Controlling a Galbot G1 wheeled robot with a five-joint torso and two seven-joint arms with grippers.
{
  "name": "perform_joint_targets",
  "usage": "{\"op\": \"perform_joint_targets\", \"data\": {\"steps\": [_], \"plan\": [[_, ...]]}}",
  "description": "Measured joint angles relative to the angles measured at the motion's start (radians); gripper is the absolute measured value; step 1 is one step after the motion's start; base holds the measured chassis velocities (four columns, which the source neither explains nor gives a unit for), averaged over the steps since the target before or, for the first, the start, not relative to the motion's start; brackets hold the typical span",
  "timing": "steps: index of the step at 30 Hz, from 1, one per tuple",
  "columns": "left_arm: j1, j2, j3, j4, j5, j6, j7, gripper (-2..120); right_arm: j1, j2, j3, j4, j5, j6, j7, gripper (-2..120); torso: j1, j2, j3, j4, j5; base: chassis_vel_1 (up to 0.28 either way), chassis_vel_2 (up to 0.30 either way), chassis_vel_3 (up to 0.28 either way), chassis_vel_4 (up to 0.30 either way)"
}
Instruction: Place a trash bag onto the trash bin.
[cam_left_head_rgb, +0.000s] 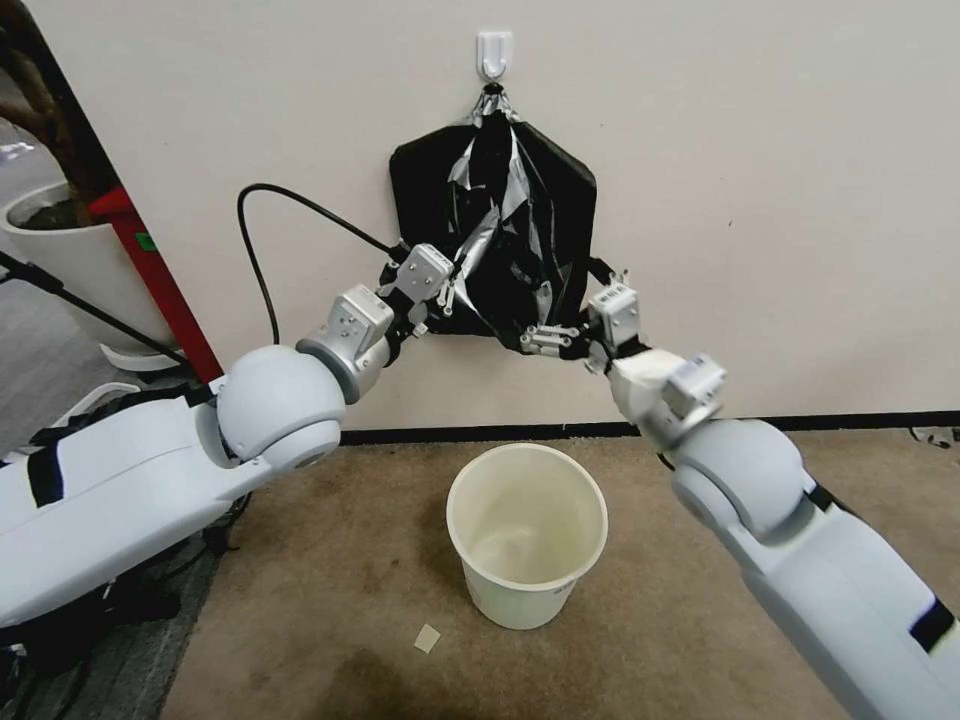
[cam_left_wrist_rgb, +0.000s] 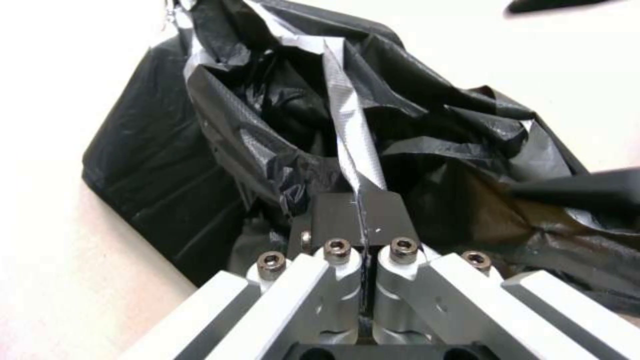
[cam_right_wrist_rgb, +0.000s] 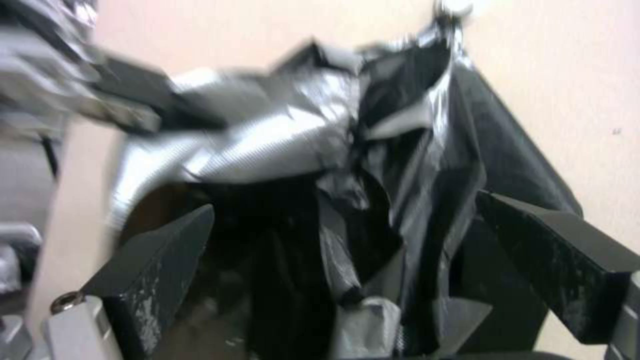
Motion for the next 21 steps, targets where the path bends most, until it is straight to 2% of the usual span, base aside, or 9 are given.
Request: {"op": "perform_joint_targets", "data": {"steps": [3,6,7,9,11,14,17,19,21], "plan": [[0.0,-0.004,0.002,0.0,0.001,0.001,0.0,0,0.047,0.0,-0.037,-0.041,-0.018,-0.014,0.013,99,0.0,0.0,0.0,-0.0001,0.0001,0.0,0.0,0.0,0.0],[0.003,-0.007,0.002,0.001,0.003,0.001,0.0,0,0.108,0.002,-0.086,-0.105,-0.041,-0.047,0.032,89,0.0,0.0,0.0,-0.0001,0.0001,0.0,0.0,0.0,0.0],[0.003,-0.007,0.002,0.001,0.003,0.001,0.0,0,0.108,0.002,-0.086,-0.105,-0.041,-0.047,0.032,89,0.0,0.0,0.0,-0.0001,0.0001,0.0,0.0,0.0,0.0],[0.003,-0.007,0.002,-0.002,0.003,0.001,0.0,0,0.141,0.005,-0.113,-0.144,-0.078,-0.068,0.044,76,0.0,0.0,0.0,-0.0001,0.0001,0.0,0.0,0.0,0.0],[0.003,-0.007,0.002,-0.004,0.003,0.001,0.0,0,0.147,0.006,-0.117,-0.152,-0.089,-0.071,0.047,75,0.0,0.0,0.0,-0.0001,0.0001,0.0,0.0,0.0,0.0],[0.003,-0.004,0.002,-0.011,0.003,0.002,-0.002,0,0.162,0.005,-0.127,-0.168,-0.158,-0.074,0.045,58,0.0,0.0,0.0,-0.0001,0.0001,0.0,0.0,0.0,0.0],[0.003,-0.002,0.002,-0.013,0.003,0.002,-0.002,0,0.163,0.002,-0.129,-0.17,-0.196,-0.071,0.036,52,0.0,0.0,0.0,-0.0001,0.0001,0.0,0.0,0.0,0.0],[0.005,-0.001,0.001,-0.016,0.003,0.003,-0.006,0,0.163,-0.003,-0.127,-0.174,-0.317,-0.051,0.008,39,0.0,0.0,0.0,-0.0001,0.0001,0.0,0.0,0.0,0.0],[0.005,-0.001,0.001,-0.017,0.003,0.003,-0.008,0,0.162,-0.003,-0.123,-0.174,-0.34,-0.051,0.0,36,0.0,0.0,0.0,-0.0001,0.0001,0.0,0.0,0.0,0.0]]}}
